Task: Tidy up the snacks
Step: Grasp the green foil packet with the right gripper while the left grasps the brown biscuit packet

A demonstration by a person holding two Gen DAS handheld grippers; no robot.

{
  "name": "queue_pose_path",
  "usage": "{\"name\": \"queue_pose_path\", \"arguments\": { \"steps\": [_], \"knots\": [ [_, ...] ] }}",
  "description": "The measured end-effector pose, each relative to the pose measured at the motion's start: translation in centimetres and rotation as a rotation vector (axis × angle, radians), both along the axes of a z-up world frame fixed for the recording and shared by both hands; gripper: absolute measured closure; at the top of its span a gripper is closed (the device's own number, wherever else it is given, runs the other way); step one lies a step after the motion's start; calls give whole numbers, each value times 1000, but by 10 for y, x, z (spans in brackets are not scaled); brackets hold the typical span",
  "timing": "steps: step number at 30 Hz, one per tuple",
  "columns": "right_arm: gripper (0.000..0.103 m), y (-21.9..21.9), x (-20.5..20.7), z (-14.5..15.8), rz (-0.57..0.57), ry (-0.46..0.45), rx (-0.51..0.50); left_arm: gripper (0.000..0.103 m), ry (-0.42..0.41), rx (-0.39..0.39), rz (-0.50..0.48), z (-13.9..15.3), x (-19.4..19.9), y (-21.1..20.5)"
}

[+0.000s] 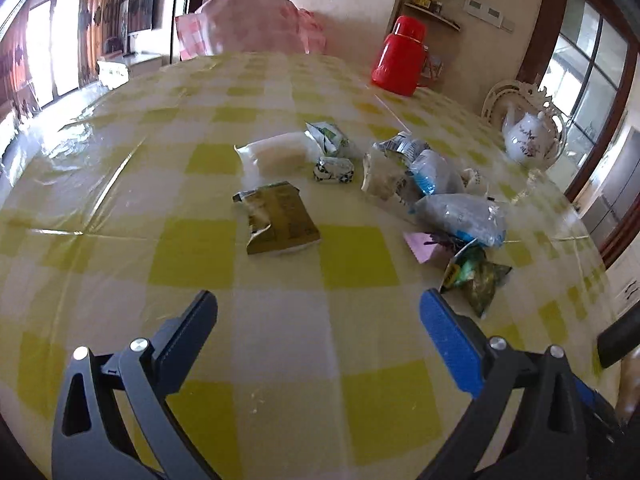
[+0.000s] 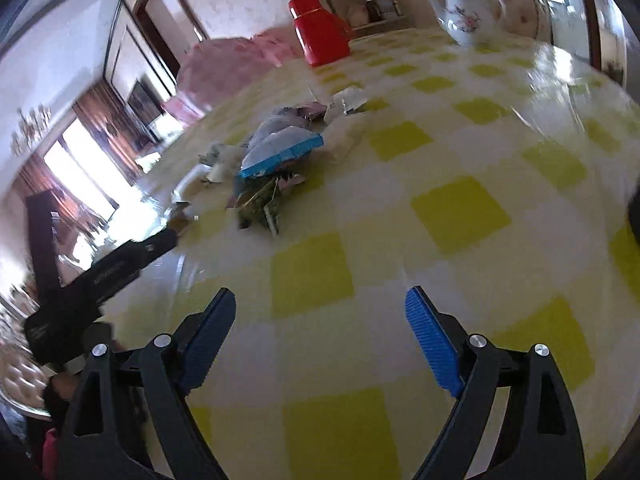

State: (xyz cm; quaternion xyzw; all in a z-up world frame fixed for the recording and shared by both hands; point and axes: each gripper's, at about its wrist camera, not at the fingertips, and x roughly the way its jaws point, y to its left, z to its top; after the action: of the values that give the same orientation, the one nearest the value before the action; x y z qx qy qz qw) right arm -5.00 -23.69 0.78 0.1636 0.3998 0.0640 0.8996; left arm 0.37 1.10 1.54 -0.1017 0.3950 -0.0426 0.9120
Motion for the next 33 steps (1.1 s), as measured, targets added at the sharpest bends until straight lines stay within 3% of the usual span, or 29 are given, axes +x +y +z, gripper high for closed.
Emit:
{"name": "queue_pose_path", "arguments": {
  "steps": [4, 8, 15, 19, 25, 30, 33],
  "knots": [
    [19, 29, 44, -2, 73, 27, -90, 2, 4, -128, 21, -5, 2, 19],
    [19, 48, 85, -3, 93, 30, -134, 2, 1, -142, 18, -3, 4, 17],
    [22, 68, 125, -8, 112, 52, -122, 2, -4, -162, 32, -2, 4, 22],
    [67, 70, 116, -5, 111, 41, -154, 2, -6, -174, 37, -2, 2, 24],
    [67, 56, 59, 5, 158, -52, -146, 2, 3, -206, 53, -3, 3, 30],
    [67, 35, 35, 6, 139, -69, -91, 2, 15, -232, 83, -5, 7, 38],
    [67, 29, 35, 5, 128, -63, -57, 2, 31, -158, 109, -4, 18, 32]
  ]
}}
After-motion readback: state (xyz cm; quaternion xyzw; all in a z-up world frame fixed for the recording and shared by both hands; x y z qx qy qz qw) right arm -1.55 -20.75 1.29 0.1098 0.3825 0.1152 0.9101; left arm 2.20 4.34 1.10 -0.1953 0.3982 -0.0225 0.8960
